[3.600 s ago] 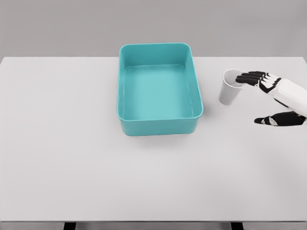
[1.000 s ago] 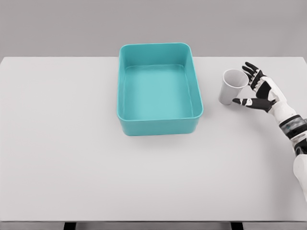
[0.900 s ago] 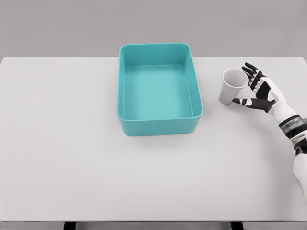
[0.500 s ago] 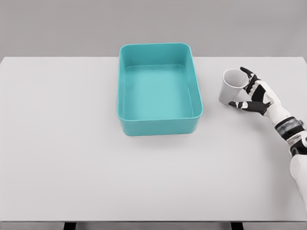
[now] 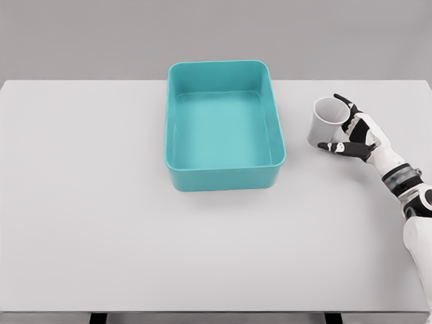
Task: Put the paper cup into the basket with your right arm
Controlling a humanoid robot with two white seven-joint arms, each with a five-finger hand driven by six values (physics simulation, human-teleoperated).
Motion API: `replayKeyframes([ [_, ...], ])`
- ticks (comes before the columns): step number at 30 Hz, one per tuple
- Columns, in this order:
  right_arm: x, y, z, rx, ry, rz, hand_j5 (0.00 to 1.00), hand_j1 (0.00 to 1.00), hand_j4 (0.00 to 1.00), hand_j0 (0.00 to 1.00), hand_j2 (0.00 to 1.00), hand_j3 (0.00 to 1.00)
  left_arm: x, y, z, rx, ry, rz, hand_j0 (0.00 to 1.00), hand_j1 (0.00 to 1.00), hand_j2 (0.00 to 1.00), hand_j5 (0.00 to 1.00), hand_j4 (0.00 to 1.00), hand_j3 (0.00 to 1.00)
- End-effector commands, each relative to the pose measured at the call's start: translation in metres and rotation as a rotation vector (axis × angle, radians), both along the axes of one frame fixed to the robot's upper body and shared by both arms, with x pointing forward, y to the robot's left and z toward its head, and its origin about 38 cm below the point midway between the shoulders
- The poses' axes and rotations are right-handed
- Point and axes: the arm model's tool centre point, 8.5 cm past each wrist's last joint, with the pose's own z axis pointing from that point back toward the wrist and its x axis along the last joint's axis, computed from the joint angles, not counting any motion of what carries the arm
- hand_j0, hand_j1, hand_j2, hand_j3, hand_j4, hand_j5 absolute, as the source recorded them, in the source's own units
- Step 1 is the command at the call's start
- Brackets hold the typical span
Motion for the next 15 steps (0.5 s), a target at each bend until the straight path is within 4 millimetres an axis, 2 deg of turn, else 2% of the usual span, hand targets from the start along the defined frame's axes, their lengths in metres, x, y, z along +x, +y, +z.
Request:
replayKeyframes([
  [1,0.0003,0.0002,0.001,0.006,-0.004,-0.001,1.0,1.0,1.0,1.0,1.0,1.0,-0.0001,0.0,0.0,0.0,0.0,0.0,1.0,1.0,1.0,1.0,1.0,1.0],
  [15,0.0011,0.0069,-0.0008,0.005,0.001,0.014,1.0,1.0,1.0,1.0,1.0,1.0,-0.0001,0.0,0.0,0.0,0.0,0.0,1.0,1.0,1.0,1.0,1.0,1.0],
])
